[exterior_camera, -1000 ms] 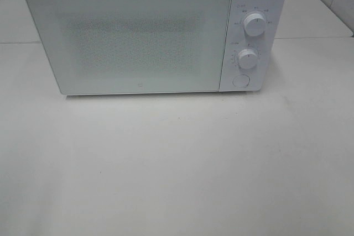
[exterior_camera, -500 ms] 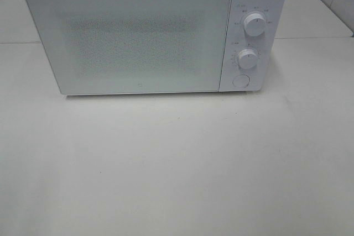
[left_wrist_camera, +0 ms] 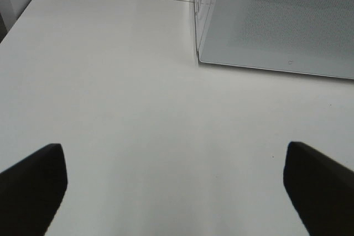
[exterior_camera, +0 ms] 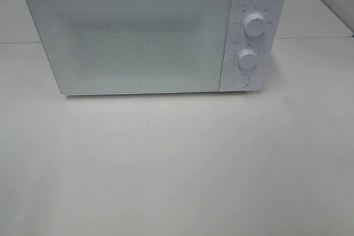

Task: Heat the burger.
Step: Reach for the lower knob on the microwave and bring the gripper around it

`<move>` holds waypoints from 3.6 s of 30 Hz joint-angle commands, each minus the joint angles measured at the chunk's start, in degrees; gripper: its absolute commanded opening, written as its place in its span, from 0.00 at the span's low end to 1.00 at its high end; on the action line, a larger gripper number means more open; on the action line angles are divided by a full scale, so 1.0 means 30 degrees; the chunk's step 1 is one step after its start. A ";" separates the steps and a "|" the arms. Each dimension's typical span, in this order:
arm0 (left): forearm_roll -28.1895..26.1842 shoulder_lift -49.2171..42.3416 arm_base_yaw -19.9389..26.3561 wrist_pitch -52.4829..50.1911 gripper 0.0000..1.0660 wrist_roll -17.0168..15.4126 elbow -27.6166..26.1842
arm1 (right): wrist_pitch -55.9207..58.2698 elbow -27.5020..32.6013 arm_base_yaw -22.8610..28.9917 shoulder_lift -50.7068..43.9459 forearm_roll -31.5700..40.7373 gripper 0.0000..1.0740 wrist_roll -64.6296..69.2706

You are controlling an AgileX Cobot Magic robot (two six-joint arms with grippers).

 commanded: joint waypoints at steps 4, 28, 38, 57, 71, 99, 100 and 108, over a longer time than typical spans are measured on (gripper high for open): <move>-0.0153 -0.0497 0.0038 -0.0038 0.95 -0.0095 0.0000 | -0.0172 0.0038 -0.0038 -0.0477 0.0000 0.66 0.0134; -0.0153 -0.0497 0.0038 -0.0038 0.95 -0.0095 0.0000 | -0.1318 -0.0649 -0.0057 0.0076 0.0000 0.67 0.0153; -0.0153 -0.0477 0.0038 -0.0038 0.95 -0.0095 0.0000 | -0.5004 -0.0649 -0.0057 0.3438 0.0000 0.67 0.0153; -0.0153 -0.0477 0.0038 -0.0038 0.95 -0.0095 0.0000 | -1.1784 -0.0630 -0.0057 0.8900 0.0000 0.67 0.0153; -0.0153 -0.0477 0.0038 -0.0038 0.95 -0.0095 0.0000 | -1.6406 -0.0630 -0.0057 1.4171 0.0000 0.67 0.0134; -0.0153 -0.0477 0.0038 -0.0038 0.95 -0.0095 0.0000 | -2.9679 0.2292 -0.0038 2.1448 0.1280 0.67 -0.2139; -0.0153 -0.0477 0.0038 -0.0038 0.95 -0.0095 0.0000 | -3.0424 0.2750 0.0229 2.1448 0.2101 0.67 -0.2655; -0.0153 -0.0477 0.0038 -0.0038 0.95 -0.0095 0.0000 | -3.2869 0.3915 0.3304 2.1448 0.5386 0.67 -0.5806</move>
